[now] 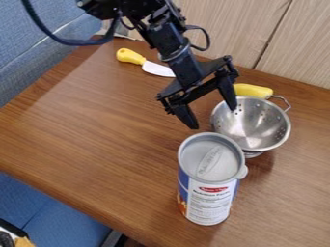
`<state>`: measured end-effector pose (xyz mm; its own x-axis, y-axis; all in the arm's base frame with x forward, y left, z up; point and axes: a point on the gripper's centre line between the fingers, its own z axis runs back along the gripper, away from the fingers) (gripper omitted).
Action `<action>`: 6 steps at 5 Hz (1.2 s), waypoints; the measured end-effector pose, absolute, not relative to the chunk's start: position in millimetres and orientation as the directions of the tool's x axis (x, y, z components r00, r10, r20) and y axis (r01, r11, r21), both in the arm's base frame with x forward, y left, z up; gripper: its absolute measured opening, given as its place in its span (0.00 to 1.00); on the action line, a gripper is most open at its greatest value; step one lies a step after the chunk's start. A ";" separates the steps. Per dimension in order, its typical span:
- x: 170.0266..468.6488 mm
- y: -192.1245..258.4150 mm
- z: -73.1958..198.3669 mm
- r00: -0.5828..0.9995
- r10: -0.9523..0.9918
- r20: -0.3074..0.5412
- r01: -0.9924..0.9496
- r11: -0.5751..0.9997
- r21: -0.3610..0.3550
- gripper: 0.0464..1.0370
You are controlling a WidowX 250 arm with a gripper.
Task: Move the silver pot to the upper left side of the table
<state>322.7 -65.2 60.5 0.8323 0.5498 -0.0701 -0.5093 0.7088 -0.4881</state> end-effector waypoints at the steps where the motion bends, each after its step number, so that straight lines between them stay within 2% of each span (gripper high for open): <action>1: 321.5 -68.3 53.0 0.842 0.534 -0.080 -0.505 0.726 -0.467 0.62; 2: 323.2 -70.0 53.4 0.845 0.531 -0.066 -0.497 0.733 -0.464 0.32; 3: 322.1 -71.8 49.3 0.846 0.528 -0.066 -0.499 0.743 -0.446 0.10; 4: 322.8 -71.2 48.8 0.842 0.536 -0.060 -0.504 0.743 -0.441 0.03; 6: 320.5 -74.6 55.5 0.848 0.530 -0.026 -0.477 0.741 -0.472 0.02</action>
